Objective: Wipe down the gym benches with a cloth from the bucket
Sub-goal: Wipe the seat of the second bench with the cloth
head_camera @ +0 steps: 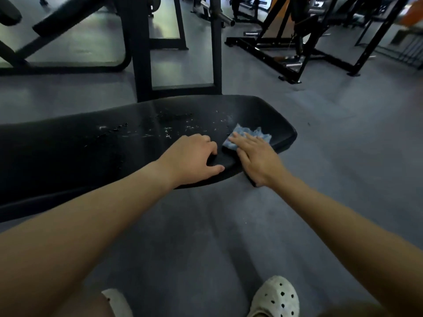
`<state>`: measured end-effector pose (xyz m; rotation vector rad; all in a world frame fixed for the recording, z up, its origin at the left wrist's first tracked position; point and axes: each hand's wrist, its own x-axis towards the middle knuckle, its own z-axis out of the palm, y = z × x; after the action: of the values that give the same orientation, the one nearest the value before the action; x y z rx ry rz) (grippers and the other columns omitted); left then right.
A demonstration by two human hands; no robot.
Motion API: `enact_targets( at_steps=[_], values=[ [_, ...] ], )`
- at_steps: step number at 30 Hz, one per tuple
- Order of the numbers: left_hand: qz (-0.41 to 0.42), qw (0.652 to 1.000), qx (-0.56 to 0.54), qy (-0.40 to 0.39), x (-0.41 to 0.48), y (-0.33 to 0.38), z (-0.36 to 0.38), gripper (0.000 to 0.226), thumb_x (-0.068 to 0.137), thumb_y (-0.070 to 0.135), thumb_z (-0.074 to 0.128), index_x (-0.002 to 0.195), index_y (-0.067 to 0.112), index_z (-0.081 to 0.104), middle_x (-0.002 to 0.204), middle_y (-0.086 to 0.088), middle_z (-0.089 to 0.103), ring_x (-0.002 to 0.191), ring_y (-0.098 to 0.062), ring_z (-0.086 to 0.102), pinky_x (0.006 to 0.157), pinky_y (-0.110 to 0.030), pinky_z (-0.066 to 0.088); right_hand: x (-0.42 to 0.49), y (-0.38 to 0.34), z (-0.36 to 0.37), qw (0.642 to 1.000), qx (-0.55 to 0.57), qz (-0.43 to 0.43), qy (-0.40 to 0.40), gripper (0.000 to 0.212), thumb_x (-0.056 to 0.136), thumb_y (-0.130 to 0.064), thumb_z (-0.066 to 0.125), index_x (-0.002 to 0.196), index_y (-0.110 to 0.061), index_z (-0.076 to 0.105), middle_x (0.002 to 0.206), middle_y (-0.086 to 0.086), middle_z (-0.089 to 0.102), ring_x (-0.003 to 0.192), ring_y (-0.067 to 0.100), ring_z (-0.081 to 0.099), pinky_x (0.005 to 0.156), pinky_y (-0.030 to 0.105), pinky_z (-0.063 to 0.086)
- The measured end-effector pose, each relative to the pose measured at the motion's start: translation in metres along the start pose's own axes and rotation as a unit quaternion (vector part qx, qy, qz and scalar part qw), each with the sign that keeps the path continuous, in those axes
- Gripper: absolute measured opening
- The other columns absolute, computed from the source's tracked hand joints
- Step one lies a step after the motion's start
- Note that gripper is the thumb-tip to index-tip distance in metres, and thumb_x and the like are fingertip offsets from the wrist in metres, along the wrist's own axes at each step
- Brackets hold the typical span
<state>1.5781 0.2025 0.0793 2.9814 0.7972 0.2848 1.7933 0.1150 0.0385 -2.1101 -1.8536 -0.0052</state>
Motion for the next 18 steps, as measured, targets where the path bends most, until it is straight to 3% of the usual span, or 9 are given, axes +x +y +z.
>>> enact_targets(
  at_steps=[3,6,14,16,18],
  values=[
    [0.011,1.0,-0.002,-0.004,-0.004,-0.003,0.002,0.055,0.096,0.066,0.052,0.129,0.023,0.063,0.116,0.005,0.062,0.108,-0.015,0.057,0.095,-0.039,0.048,0.016,0.009,-0.001,0.995,-0.005,0.097,0.023,0.047,0.105,-0.029,0.033,0.15,-0.024,0.047,0.16,-0.001,0.039,0.15,0.021,0.031,0.125,0.047,0.018],
    [0.013,1.0,-0.014,-0.004,-0.005,-0.006,0.002,0.055,0.096,0.066,0.052,0.131,0.024,0.063,0.118,0.006,0.061,0.111,-0.015,0.056,0.098,-0.04,0.046,0.017,-0.014,0.008,0.99,-0.014,0.139,0.036,0.048,0.106,-0.029,0.031,0.151,-0.024,0.044,0.161,-0.002,0.037,0.151,0.021,0.027,0.125,0.047,0.016],
    [0.024,0.999,-0.047,-0.013,-0.001,-0.016,0.001,0.051,0.094,0.065,0.056,0.128,0.028,0.064,0.118,0.009,0.06,0.113,-0.013,0.055,0.1,-0.039,0.044,-0.03,-0.033,-0.001,0.998,0.016,-0.034,-0.044,0.052,0.105,-0.032,0.028,0.156,-0.032,0.035,0.164,-0.011,0.028,0.154,0.012,0.016,0.127,0.038,0.01],
    [0.026,0.998,-0.05,-0.024,0.0,-0.018,0.0,0.052,0.094,0.065,0.057,0.13,0.028,0.063,0.122,0.009,0.06,0.117,-0.013,0.054,0.102,-0.04,0.043,-0.018,-0.019,-0.006,0.998,-0.001,-0.037,-0.055,0.051,0.106,-0.033,0.028,0.156,-0.032,0.034,0.164,-0.01,0.028,0.154,0.014,0.018,0.126,0.04,0.013],
    [0.028,0.998,-0.05,-0.032,0.0,-0.02,-0.001,0.052,0.094,0.065,0.057,0.13,0.029,0.063,0.124,0.01,0.059,0.118,-0.013,0.054,0.104,-0.042,0.044,0.002,-0.007,-0.009,0.998,-0.01,0.013,-0.052,0.049,0.108,-0.034,0.028,0.157,-0.031,0.034,0.165,-0.008,0.026,0.154,0.016,0.017,0.126,0.043,0.013]
  ],
)
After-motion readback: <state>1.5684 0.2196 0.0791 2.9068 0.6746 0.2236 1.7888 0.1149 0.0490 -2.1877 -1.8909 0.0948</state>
